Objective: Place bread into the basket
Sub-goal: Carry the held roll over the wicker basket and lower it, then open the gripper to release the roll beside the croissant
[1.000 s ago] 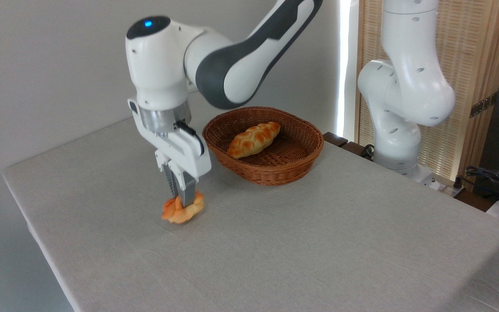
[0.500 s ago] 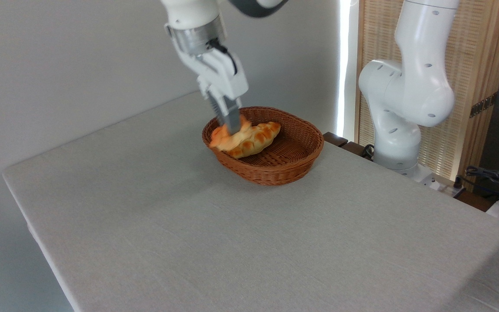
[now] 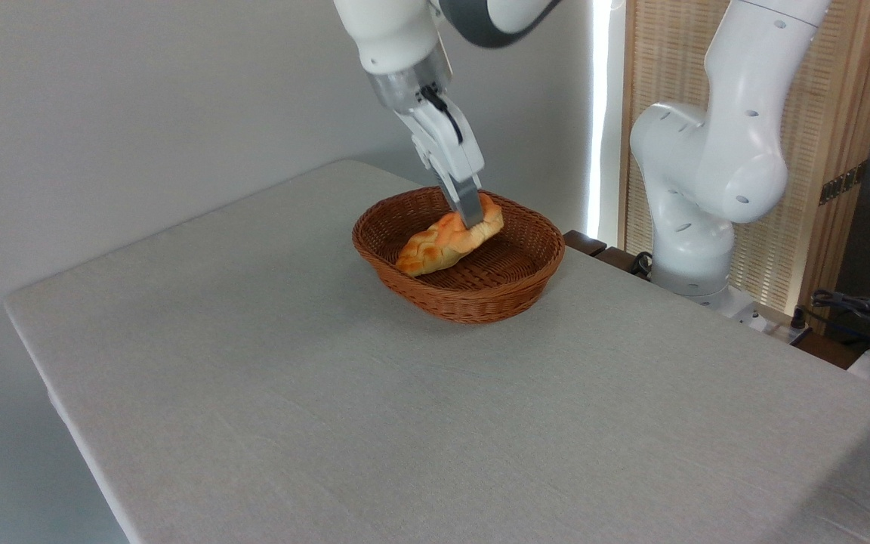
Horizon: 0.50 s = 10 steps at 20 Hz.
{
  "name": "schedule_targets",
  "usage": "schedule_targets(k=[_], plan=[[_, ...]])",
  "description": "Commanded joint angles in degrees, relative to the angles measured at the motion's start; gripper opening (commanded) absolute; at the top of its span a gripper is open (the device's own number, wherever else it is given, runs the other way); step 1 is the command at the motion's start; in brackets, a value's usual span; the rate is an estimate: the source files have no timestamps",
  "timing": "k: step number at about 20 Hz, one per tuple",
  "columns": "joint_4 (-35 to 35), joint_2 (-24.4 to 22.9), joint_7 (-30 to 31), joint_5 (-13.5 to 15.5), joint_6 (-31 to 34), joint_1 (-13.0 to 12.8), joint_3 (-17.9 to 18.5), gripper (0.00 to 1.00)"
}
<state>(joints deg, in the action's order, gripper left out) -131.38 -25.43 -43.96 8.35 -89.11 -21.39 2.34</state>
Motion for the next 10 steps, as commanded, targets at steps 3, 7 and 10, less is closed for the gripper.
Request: schedule_targets(k=[3, 7, 10], plan=[[-5.0, 0.3, -1.2, 0.4, -5.3, -2.8, 1.2, 0.96], [-5.5, 0.9, -0.8, 0.4, -7.0, -3.8, 1.2, 1.0], [-5.5, 1.1, -0.9, 0.4, -7.0, -4.1, 1.2, 1.0]])
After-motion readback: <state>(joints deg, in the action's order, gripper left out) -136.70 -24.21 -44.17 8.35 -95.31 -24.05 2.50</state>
